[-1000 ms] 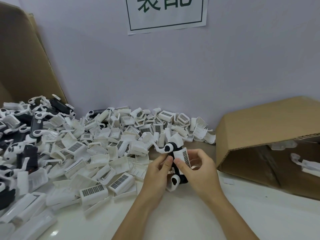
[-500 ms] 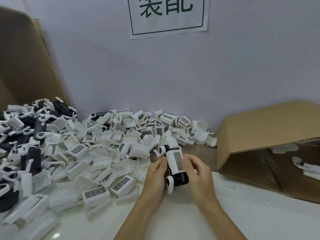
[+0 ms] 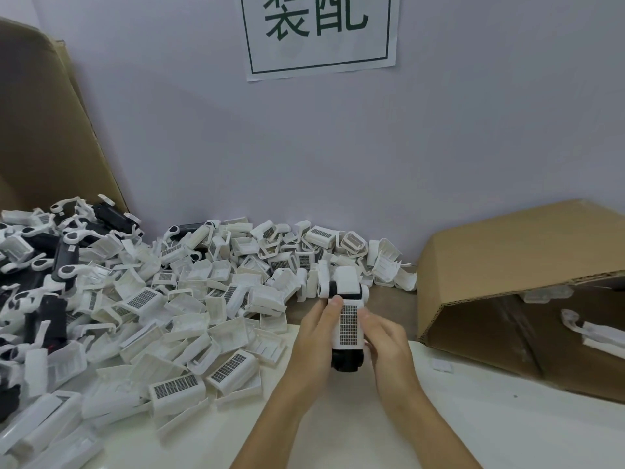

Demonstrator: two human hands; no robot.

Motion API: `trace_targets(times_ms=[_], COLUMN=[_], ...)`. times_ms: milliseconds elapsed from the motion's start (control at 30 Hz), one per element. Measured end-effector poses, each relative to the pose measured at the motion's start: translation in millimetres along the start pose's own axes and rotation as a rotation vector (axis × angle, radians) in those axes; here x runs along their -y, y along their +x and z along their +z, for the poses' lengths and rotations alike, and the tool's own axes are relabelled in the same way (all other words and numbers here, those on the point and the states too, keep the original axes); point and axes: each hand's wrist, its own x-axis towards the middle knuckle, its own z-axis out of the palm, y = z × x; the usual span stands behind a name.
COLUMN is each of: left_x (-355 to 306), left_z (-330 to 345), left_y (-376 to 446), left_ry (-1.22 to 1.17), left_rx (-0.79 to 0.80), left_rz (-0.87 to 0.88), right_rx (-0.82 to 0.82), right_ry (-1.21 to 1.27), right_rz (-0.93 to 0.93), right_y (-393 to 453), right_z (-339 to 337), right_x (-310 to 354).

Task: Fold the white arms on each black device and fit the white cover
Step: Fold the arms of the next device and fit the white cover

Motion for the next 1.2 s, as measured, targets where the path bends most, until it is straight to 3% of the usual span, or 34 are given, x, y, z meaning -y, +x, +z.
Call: trace_targets(times_ms=[300,600,833,967,1200], left_x=[1.2,3.4,2.9,2.5,3.7], left_z=[5.6,4.7,1.5,-2.4,-2.5], left_y=[-6.3,-6.6,-0.8,1.3,-0.5], left_ry=[0.097,0.104,-0.047,-0.061,0.07], left_rx=[-0.009,-0.046,-0.102,-0.052,-0.034], left_rz=[0.108,0.069,-0.092,-0.162,-0.032], right_rx=[-0.046,-0.091,0.008,-0.069,-0.078], right_ry=[0.033,-0.058,0.004,-0.051,0.005], right_rz=[0.063,0.044,0.108,0.085,0.087], right_y=[-0.2,0.1,0.8,3.0,4.8], right_z=[4.1,3.3,-1.7,-2.5,-4.1], right_x=[4.8,0.1,-2.3,-8.1,-8.3])
